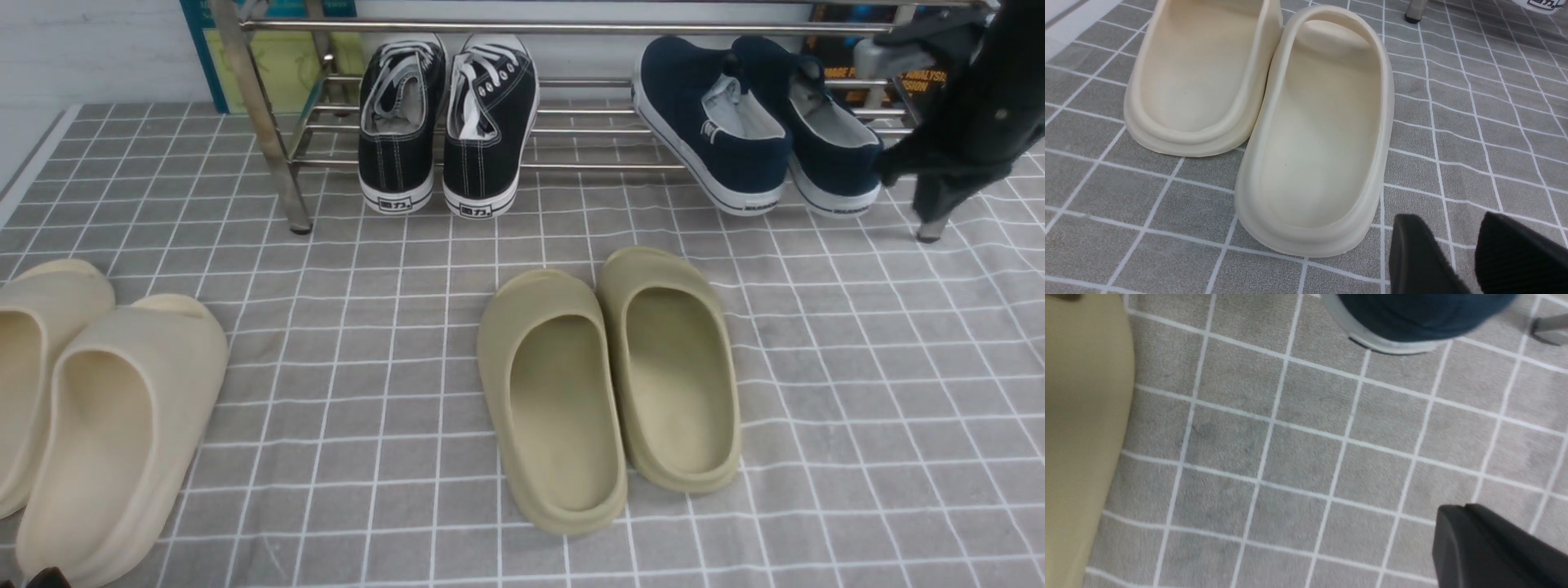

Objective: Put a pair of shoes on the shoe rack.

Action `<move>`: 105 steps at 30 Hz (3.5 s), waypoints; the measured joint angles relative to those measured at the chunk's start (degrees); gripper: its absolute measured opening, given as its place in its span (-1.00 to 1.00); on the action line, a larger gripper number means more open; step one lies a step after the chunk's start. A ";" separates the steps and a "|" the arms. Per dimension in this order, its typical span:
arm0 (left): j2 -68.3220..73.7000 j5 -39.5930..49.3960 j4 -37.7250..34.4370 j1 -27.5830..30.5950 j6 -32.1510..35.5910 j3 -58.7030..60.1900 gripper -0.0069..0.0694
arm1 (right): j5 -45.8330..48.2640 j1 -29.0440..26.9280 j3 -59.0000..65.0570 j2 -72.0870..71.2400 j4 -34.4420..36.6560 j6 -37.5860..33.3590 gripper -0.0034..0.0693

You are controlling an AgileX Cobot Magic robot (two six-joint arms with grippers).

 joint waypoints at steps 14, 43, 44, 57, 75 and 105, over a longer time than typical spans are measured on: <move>0.00 0.00 0.00 0.00 0.00 0.00 -0.19 | -22.58 0.61 1.18 4.47 8.96 0.65 -0.92; 0.00 0.00 0.00 0.00 0.00 0.00 -0.19 | -21.83 8.41 0.91 3.68 11.01 -2.89 -0.89; 0.00 0.00 0.00 0.00 0.00 0.00 -0.19 | -23.38 8.41 0.91 3.72 11.21 -2.50 -0.89; 0.00 0.00 0.00 0.00 0.00 0.00 -0.19 | -11.56 8.36 0.91 -5.31 11.28 -2.07 -0.89; 0.00 0.00 0.00 0.00 0.00 0.00 -0.19 | -13.38 8.36 34.55 -53.72 11.23 -2.02 -0.89; 0.00 0.00 0.00 0.00 0.00 0.00 -0.19 | -13.83 8.36 57.00 -82.99 11.78 -0.78 -0.87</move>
